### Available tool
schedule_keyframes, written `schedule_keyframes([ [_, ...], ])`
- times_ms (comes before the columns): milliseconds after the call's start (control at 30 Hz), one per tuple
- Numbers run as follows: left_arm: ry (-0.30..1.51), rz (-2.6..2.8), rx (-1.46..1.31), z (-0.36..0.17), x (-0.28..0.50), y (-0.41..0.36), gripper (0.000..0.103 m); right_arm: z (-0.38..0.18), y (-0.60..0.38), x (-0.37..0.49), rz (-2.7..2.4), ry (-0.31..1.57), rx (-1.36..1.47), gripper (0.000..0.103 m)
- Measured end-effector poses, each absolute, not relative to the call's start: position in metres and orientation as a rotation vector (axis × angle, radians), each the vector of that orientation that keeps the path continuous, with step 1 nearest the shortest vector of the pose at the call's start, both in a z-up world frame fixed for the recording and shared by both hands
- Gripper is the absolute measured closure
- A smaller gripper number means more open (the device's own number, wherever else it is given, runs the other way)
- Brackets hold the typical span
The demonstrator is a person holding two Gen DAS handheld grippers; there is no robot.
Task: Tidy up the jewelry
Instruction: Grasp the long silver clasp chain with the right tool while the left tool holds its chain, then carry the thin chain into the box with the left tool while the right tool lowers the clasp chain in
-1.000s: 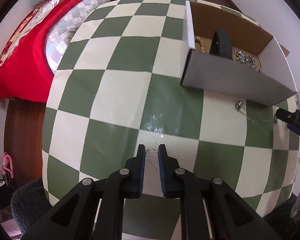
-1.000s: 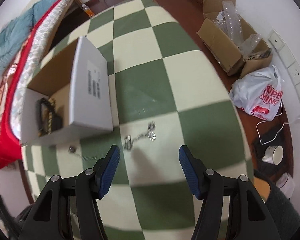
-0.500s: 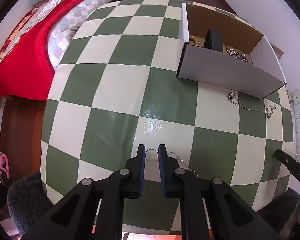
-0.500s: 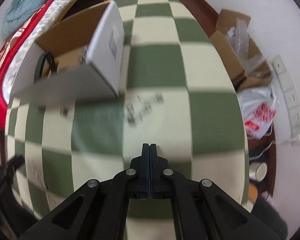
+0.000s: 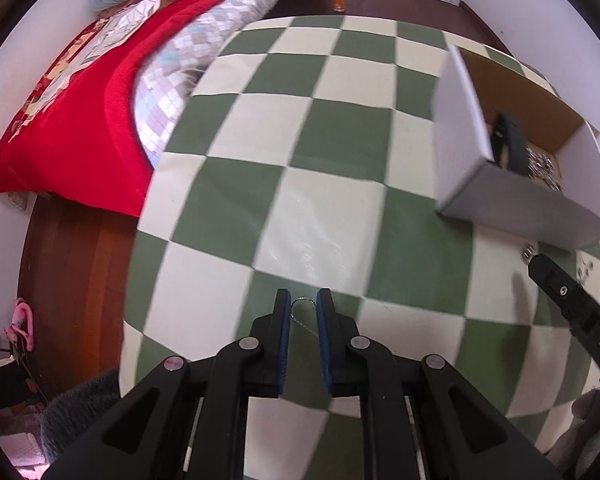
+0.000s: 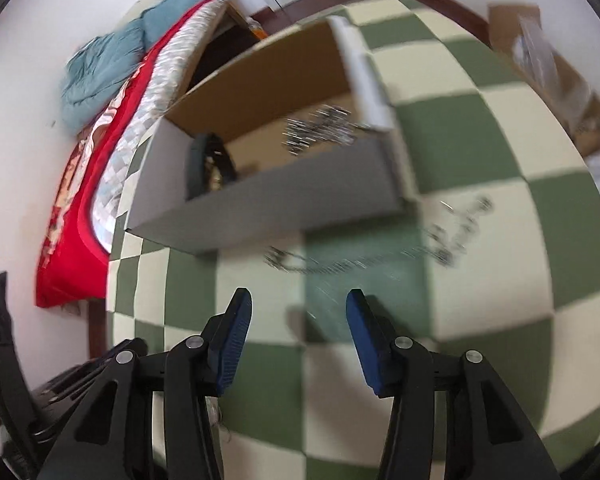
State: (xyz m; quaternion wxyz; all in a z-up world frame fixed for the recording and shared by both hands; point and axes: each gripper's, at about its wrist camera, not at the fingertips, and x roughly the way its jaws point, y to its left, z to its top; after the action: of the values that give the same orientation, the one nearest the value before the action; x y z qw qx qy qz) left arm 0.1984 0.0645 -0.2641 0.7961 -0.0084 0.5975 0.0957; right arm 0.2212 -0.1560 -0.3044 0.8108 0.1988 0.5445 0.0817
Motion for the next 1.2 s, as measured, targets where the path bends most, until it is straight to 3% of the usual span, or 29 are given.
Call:
schedule_keyframes([
  [333, 1.287, 0.214, -0.069, -0.270, 0.202, 0.092, 0.093, -0.303, -0.109, 0.232, 0.063, 1.120, 0.242, 0.052],
  [433, 1.286, 0.214, -0.072, -0.270, 0.201, 0.093, 0.093, -0.303, -0.101, 0.234, 0.015, 1.121, 0.164, 0.066],
  [533, 1.285, 0.212, -0.070, -0.270, 0.199, 0.092, 0.093, -0.304, -0.099, 0.235, -0.028, 1.123, 0.113, 0.089],
  [767, 1.280, 0.180, -0.066, -0.261, 0.188, 0.076, 0.093, -0.302, -0.120, 0.221, -0.016, 1.138, 0.133, 0.090],
  [1200, 1.295, -0.036, -0.012, -0.242, 0.153, -0.023, 0.093, -0.289, -0.226, 0.131, -0.015, 1.201, 0.409, 0.090],
])
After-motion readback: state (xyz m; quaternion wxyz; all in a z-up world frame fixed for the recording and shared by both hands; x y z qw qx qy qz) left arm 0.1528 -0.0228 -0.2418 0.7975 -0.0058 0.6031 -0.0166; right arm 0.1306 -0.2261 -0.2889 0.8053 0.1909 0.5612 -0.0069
